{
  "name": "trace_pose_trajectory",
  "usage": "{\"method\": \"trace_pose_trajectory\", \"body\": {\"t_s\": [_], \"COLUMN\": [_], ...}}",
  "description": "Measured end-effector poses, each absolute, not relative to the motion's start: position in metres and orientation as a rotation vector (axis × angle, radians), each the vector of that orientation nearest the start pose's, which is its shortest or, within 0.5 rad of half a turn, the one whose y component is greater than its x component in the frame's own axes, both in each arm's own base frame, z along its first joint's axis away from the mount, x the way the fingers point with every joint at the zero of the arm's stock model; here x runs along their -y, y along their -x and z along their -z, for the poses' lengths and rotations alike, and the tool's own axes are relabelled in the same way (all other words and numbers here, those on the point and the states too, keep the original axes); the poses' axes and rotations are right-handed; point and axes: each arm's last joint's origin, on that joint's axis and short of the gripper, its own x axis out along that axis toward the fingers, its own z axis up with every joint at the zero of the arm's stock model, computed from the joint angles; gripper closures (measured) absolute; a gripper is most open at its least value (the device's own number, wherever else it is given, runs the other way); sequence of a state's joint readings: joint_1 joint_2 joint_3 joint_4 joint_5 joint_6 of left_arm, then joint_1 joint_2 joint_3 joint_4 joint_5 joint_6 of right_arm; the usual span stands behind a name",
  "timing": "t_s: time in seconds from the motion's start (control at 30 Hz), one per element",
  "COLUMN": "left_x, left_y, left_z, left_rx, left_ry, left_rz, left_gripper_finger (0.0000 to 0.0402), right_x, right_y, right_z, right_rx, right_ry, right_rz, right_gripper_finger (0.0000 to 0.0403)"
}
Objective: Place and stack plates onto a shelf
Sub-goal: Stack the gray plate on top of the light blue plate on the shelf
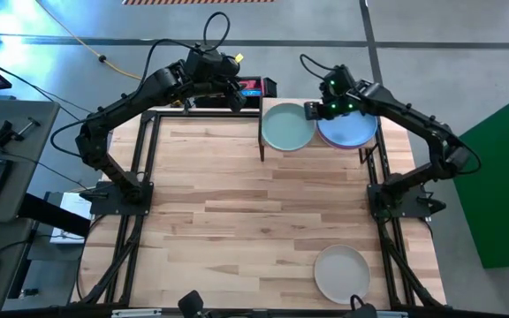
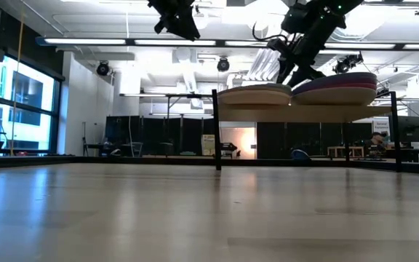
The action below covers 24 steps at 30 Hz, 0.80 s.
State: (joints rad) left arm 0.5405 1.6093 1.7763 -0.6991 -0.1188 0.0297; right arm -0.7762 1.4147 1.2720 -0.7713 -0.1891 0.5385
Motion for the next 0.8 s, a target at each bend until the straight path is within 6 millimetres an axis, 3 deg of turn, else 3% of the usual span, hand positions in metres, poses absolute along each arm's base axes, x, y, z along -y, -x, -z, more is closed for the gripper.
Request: {"method": "trace_pose_trajectory", "body": {"t_s": [0.2,0.47,0.63,0.8], "left_x": [-0.180,-0.172,-0.160,-0.147], "left_y": [-0.294,-0.295,-0.296,-0.296], "left_z": [-0.418,-0.413,-0.404,-0.381], "left_rx": [-0.541,-0.602,-0.703,-0.856], "left_ry": [0.081,0.089,0.088,0.078], "left_rz": [-0.633,-0.543,-0.492,-0.430], "left_gripper_finger": [0.0298,0.0298,0.0298,0.0298], "right_x": [0.198,0.187,0.163,0.124], "right_y": [-0.213,-0.209,-0.209,-0.212], "right_z": [-0.318,-0.364,-0.384,-0.379], "right_rx": [-0.639,-0.669,-0.792,-0.994], "right_ry": [-0.917,-0.859,-0.793,-0.743], "right_rz": [0.741,0.679,0.581,0.474], "right_gripper_finger": [0.0305,0.0304,0.0304,0.0304]}}
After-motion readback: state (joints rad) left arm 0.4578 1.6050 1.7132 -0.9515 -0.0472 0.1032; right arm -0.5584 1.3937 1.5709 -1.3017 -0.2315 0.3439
